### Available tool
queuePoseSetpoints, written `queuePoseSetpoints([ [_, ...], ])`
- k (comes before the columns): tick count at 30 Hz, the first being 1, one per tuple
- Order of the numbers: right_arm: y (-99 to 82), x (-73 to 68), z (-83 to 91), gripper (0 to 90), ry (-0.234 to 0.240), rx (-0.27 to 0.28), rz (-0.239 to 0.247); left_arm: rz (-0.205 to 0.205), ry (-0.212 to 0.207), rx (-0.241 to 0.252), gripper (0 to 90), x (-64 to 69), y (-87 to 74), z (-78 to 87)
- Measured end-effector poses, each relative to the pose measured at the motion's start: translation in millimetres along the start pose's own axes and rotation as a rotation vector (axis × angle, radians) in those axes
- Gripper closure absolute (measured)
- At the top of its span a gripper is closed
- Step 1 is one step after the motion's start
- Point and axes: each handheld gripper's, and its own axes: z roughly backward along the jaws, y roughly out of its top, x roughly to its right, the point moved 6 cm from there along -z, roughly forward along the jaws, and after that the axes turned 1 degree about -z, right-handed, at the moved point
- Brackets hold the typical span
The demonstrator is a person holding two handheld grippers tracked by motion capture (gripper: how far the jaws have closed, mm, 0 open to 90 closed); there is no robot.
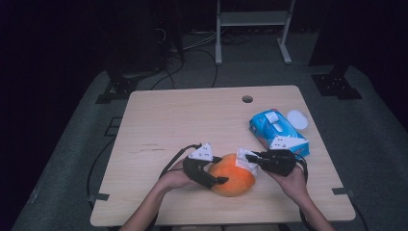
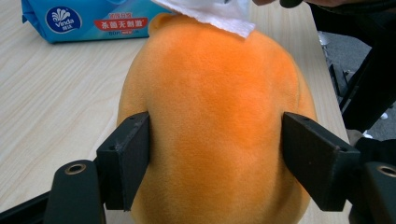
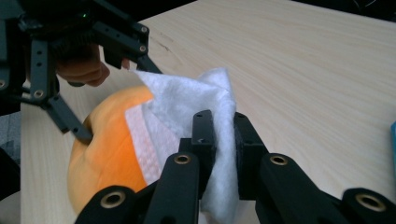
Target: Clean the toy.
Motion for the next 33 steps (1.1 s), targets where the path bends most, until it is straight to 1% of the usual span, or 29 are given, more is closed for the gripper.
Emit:
queuePoseSetpoints([
  [5, -14.6, -3.0, 7.9, 81.0, 0.008, -0.021, -0.019, 0.006, 0.007, 0.001, 25.8, -0.4, 0.7, -0.8],
  [7, -16.3, -5.5, 11.2, 81.0, 0.002, -0.026, -0.009, -0.003, 0.01, -0.005, 25.8, 0.7, 1.8, -1.4],
  [9, -13.1, -8.1, 12.6, 81.0, -0.005, -0.03, 0.012, -0.008, 0.015, -0.013, 25.8, 2.4, 3.5, -2.3],
  [11, -7.8, -9.8, 11.6, 81.0, -0.001, -0.025, 0.022, -0.012, 0.02, -0.016, 25.8, 3.9, 5.0, -3.1],
  [13, 0.2, -12.2, 8.6, 81.0, 0.009, -0.013, 0.034, -0.02, 0.025, -0.019, 25.7, 5.9, 6.6, -4.2],
  [15, 9.3, -16.3, 3.6, 81.0, 0.016, -0.008, 0.058, -0.03, 0.027, -0.022, 25.8, 7.4, 7.5, -5.2],
  [17, 14.6, -20.1, -0.2, 81.0, 0.019, -0.006, 0.08, -0.033, 0.029, -0.026, 25.7, 8.0, 7.4, -5.1],
  [19, 16.3, -23.4, -3.6, 81.0, 0.016, -0.015, 0.1, -0.031, 0.03, -0.027, 25.7, 7.8, 6.6, -4.5],
  [21, 13.9, -24.4, -3.9, 81.0, 0.015, -0.023, 0.098, -0.03, 0.028, -0.021, 25.7, 7.7, 6.0, -4.8],
  [24, 8.3, -23.7, 0.4, 80.9, 0.011, -0.023, 0.089, -0.034, 0.029, -0.023, 25.8, 8.0, 7.1, -6.1],
  [30, -10.0, -27.6, 11.9, 80.8, 0.018, -0.039, 0.071, -0.024, 0.029, -0.019, 25.7, 7.9, 8.3, -7.6],
  [33, -13.4, -30.1, 16.6, 80.8, 0.011, -0.051, 0.078, -0.039, 0.03, -0.028, 25.7, 10.4, 11.1, -9.1],
])
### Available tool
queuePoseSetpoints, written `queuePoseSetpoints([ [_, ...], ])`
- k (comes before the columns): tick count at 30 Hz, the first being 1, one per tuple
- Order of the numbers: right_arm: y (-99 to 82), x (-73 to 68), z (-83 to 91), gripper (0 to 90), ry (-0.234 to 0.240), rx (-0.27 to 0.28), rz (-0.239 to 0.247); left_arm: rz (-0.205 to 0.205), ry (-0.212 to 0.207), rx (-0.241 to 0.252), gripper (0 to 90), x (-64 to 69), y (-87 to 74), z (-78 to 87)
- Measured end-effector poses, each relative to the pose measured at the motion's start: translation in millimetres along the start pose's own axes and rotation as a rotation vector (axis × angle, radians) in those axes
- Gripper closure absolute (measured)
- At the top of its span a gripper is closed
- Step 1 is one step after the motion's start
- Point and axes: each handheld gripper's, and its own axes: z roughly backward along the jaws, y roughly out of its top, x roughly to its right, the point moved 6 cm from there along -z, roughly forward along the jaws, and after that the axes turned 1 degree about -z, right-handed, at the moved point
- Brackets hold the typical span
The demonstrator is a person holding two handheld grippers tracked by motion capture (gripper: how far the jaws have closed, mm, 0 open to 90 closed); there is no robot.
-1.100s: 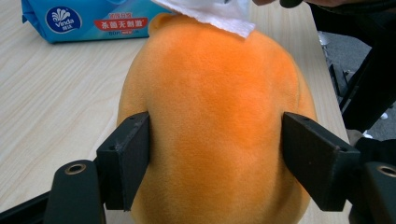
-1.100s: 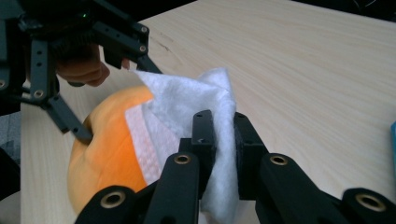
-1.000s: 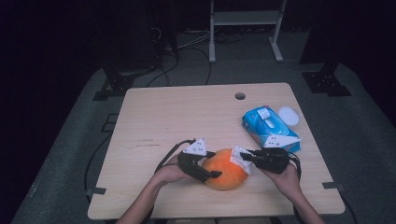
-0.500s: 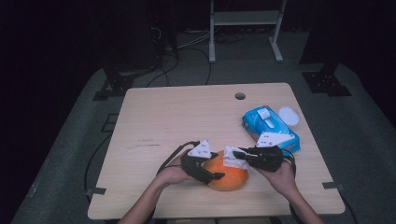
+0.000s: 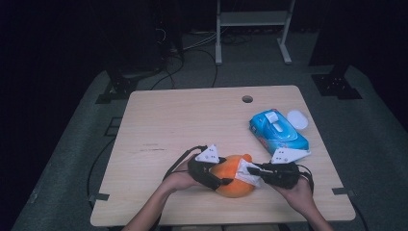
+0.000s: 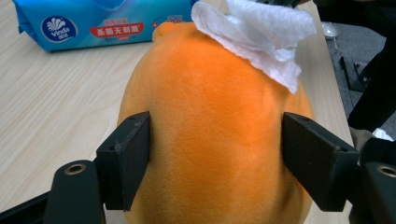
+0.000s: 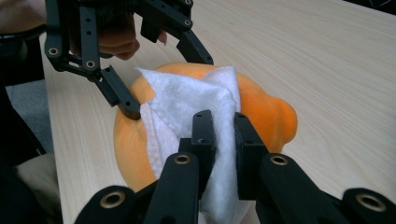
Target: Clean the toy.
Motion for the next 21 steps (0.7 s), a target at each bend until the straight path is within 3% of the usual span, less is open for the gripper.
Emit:
queuePoseSetpoints([
  [4, 8.1, 1.8, -1.0, 80.9, -0.012, -0.001, 0.016, -0.01, 0.006, -0.009, 25.8, 1.8, 1.9, -1.0],
  [10, 28.6, 9.4, -16.8, 80.7, -0.008, 0.018, 0.019, -0.007, 0.004, -0.006, 25.7, 1.8, 1.3, -0.7],
  [15, 28.8, 10.3, -24.3, 80.8, -0.009, 0.007, 0.021, 0.004, -0.007, -0.001, 25.0, -0.3, 1.0, 1.2],
  [19, 21.3, 6.3, -21.1, 81.1, -0.009, 0.006, 0.025, 0.055, -0.058, 0.038, 16.6, -1.5, 8.5, 9.9],
  [21, 16.9, 4.8, -16.6, 81.1, -0.006, 0.012, 0.024, 0.076, -0.054, 0.048, 12.0, -5.3, 10.3, 13.5],
])
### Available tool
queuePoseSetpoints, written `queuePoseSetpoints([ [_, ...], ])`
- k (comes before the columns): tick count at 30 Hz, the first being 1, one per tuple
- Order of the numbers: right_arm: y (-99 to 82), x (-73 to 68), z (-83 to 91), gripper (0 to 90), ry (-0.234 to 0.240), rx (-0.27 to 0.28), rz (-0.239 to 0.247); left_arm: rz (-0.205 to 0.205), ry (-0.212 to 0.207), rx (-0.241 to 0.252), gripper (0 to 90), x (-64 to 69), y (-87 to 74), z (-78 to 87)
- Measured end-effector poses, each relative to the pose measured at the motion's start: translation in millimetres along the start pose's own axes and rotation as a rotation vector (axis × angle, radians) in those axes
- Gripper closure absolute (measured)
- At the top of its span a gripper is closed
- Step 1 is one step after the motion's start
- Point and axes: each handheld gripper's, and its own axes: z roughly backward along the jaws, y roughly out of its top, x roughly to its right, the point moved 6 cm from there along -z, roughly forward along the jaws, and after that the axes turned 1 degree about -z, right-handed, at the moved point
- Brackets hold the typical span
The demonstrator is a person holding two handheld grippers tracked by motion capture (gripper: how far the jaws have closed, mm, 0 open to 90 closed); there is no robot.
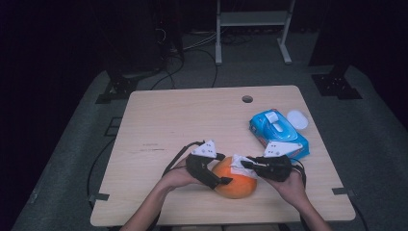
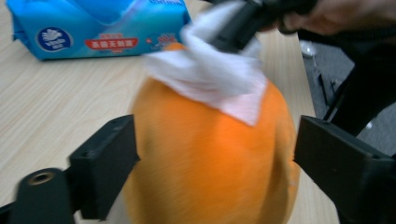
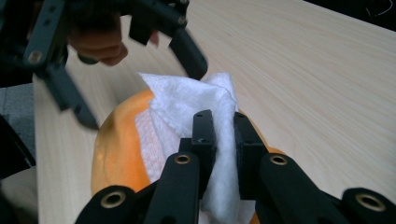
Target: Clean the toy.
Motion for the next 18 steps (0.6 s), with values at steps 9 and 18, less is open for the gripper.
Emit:
queuePoseSetpoints([
  [9, -13.7, -7.1, 15.9, 81.0, 0.045, 0.011, -0.012, 0.056, -0.04, -0.025, 13.5, 0.3, -13.9, -18.2],
  [18, 9.4, -1.6, 8.8, 81.0, -0.014, 0.014, 0.026, -0.021, -0.027, -0.05, 20.3, 8.2, -11.8, -15.5],
])
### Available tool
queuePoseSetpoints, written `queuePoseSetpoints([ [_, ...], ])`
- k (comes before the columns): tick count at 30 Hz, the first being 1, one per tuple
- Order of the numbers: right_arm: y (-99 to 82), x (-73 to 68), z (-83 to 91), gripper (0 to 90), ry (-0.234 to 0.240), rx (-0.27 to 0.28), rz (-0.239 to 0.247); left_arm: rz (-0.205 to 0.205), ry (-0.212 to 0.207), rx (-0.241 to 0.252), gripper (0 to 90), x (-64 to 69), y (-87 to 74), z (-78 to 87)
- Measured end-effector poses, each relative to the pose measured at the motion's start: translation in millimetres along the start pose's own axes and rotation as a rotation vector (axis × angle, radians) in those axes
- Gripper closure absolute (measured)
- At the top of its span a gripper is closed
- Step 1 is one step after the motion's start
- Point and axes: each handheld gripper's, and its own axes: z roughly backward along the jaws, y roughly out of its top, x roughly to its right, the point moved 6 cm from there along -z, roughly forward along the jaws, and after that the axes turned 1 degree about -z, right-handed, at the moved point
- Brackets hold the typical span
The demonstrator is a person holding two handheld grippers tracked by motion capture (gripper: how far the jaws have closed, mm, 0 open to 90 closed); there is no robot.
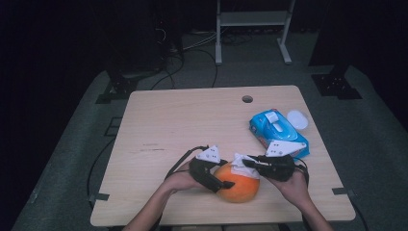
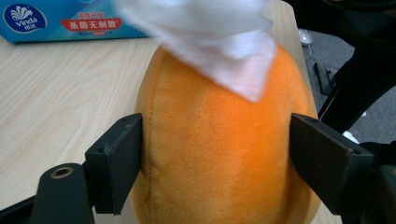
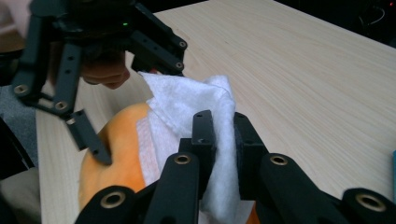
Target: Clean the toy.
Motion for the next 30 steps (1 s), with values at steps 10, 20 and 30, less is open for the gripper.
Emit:
queuePoseSetpoints([
  [10, -21.2, -9.9, 2.0, 81.2, 0.078, 0.011, -0.031, 0.083, -0.092, -0.009, 3.2, -1.5, -7.7, -3.3],
  [20, -8.3, -9.4, 16.9, 81.1, 0.024, 0.035, 0.0, 0.065, -0.07, 0.072, 30.4, 0.8, 5.5, 4.8],
  [30, -5.2, 7.8, -5.4, 80.9, -0.031, 0.01, 0.015, -0.017, 0.102, 0.052, 18.4, -12.7, 1.3, 9.9],
])
